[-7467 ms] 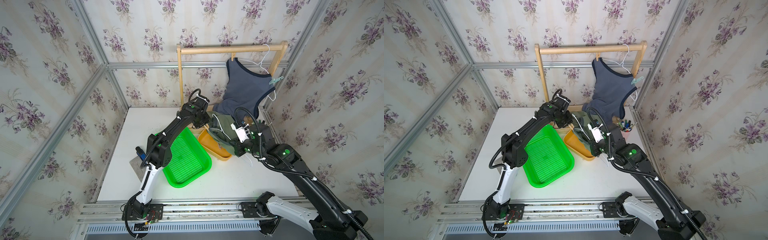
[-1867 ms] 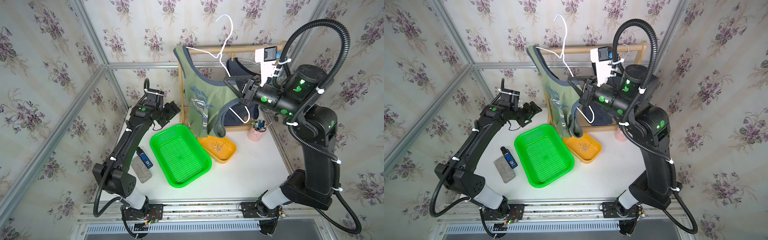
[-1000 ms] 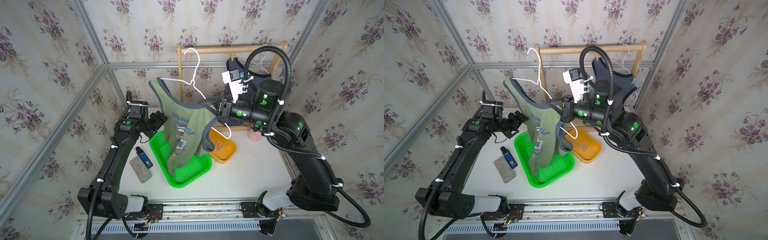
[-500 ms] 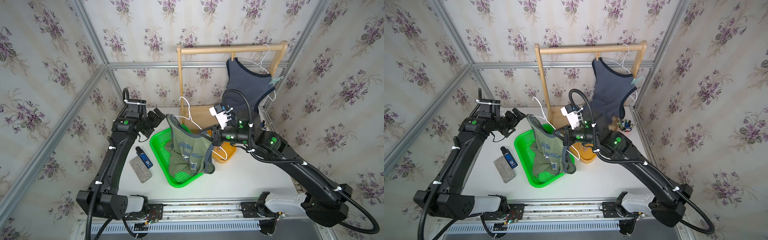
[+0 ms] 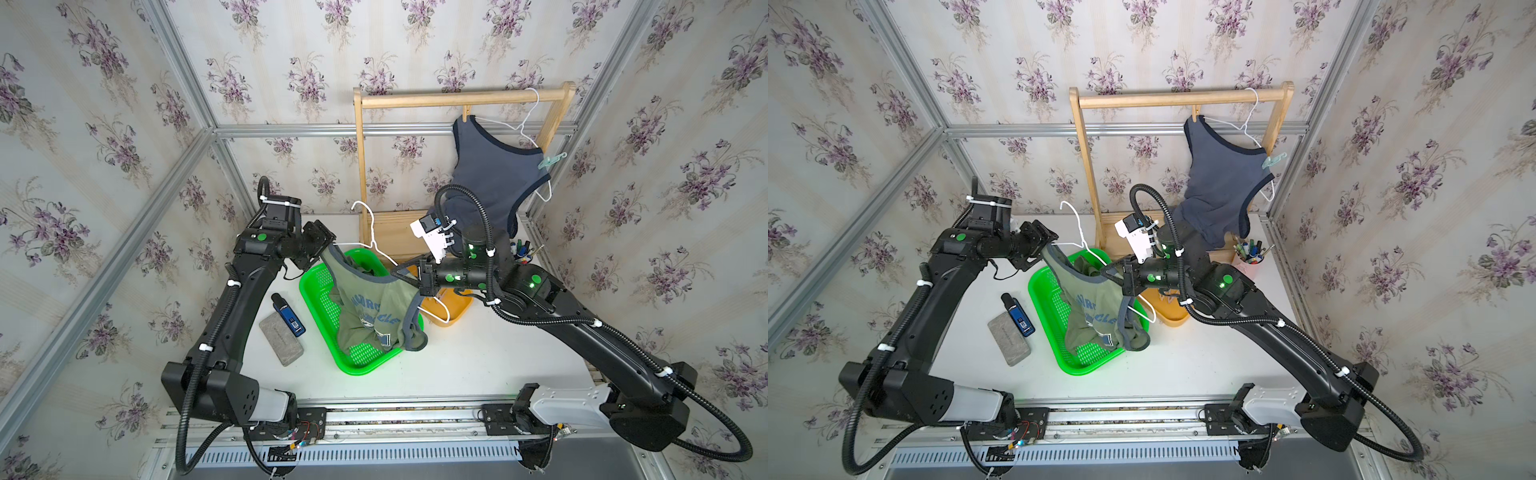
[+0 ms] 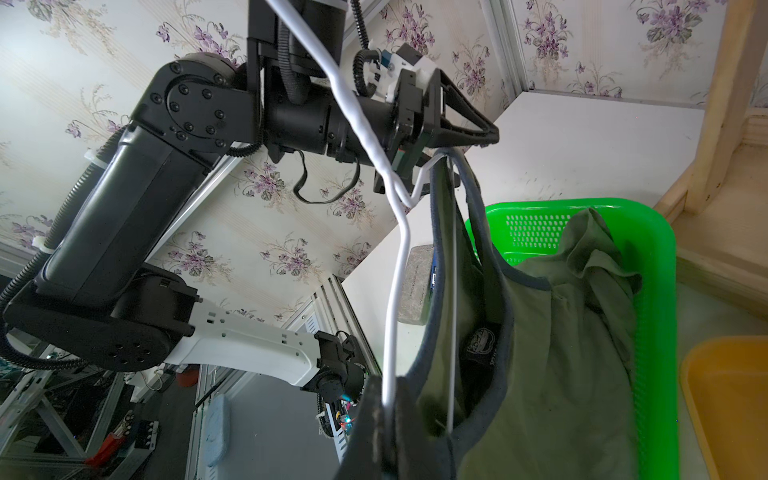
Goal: Remove the clothespins securing tank tops to the hanger
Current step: Remove the tank top from the hanger.
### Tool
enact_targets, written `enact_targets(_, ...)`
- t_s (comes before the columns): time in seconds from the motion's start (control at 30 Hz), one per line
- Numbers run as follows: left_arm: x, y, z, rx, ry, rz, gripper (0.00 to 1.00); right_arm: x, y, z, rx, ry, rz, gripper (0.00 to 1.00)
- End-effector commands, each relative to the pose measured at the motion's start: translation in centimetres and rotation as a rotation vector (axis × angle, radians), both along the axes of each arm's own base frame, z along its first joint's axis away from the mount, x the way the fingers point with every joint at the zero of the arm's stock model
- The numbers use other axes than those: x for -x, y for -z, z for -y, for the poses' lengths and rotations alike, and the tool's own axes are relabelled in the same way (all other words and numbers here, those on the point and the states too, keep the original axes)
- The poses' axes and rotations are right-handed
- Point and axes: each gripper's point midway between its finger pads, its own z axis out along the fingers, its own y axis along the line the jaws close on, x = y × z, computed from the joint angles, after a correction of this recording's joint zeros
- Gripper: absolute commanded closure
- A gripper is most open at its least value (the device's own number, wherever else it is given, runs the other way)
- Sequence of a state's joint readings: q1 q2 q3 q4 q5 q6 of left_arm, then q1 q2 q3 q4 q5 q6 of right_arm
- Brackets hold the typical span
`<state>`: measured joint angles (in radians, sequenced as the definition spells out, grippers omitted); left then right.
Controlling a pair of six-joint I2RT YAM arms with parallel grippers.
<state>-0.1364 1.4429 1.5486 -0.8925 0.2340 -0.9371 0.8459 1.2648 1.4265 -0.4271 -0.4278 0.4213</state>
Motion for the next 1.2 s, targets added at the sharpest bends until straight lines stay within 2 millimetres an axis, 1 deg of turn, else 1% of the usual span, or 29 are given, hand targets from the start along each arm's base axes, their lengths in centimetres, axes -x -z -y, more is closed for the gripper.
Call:
enact_targets(0.0,0.3,0.7,0.6,0.026,-0.003,-0.032,0.36,-0.5,-1.1,-0.5,-0.037,0.003,0.049,1.0)
enact_targets(0.07,0.4,1.3,0.7,0.031,-0.008,-0.048,0.44,-0.7,-1.0,-0.5,-0.033,0.008,0.05,1.0)
enact_targets(0.1,0.5,1.6,0.7,0.027,-0.009,-0.053,0.52,-0.8,-0.9,-0.5,-0.03,0.009,0.05,1.0)
enact_targets(0.13,0.5,1.8,0.5,0.023,-0.014,-0.058,0.56,-0.8,-0.9,-0.5,-0.029,0.012,0.051,1.0)
enact_targets(0.23,0.6,2.5,0.3,0.017,-0.026,-0.076,0.65,-0.9,-0.6,0.1,-0.011,0.029,0.049,1.0)
enact_targets(0.37,0.2,3.5,0.3,0.028,-0.043,-0.102,0.67,-1.2,-0.4,1.6,-0.005,0.055,0.045,1.0)
enact_targets(0.43,-0.2,3.8,0.4,0.034,-0.047,-0.107,0.64,-1.1,-0.3,2.2,-0.003,0.06,0.037,1.0)
enact_targets(0.63,-1.2,4.6,0.5,0.04,-0.053,-0.122,0.64,-0.3,-0.1,2.9,0.004,0.046,0.022,1.0)
enact_targets(0.73,-1.4,5.3,0.8,0.053,-0.052,-0.138,0.68,-0.2,-0.5,3.3,-0.012,0.066,0.03,1.0)
enact_targets(0.8,-1.3,5.9,0.8,0.057,-0.061,-0.149,0.74,-0.3,-0.8,3.4,-0.019,0.073,0.035,1.0)
enact_targets(0.87,-1.3,6.5,0.7,0.067,-0.073,-0.157,0.78,-0.3,-1.1,3.4,-0.026,0.073,0.036,1.0)
enact_targets(0.9,-1.4,6.8,0.8,0.077,-0.076,-0.163,0.81,-0.3,-1.1,3.4,-0.027,0.074,0.033,1.0)
enact_targets(0.97,-1.5,7.3,1.1,0.094,-0.079,-0.17,0.84,-0.3,-1.0,3.3,-0.026,0.071,0.029,1.0)
enact_targets(1.1,-1.8,7.7,1.1,0.105,-0.089,-0.17,0.98,-0.3,-0.7,3.4,-0.017,0.07,0.027,1.0)
enact_targets(1.17,-1.8,7.8,1.0,0.102,-0.096,-0.173,0.99,-0.4,-0.6,3.4,-0.014,0.074,0.028,1.0)
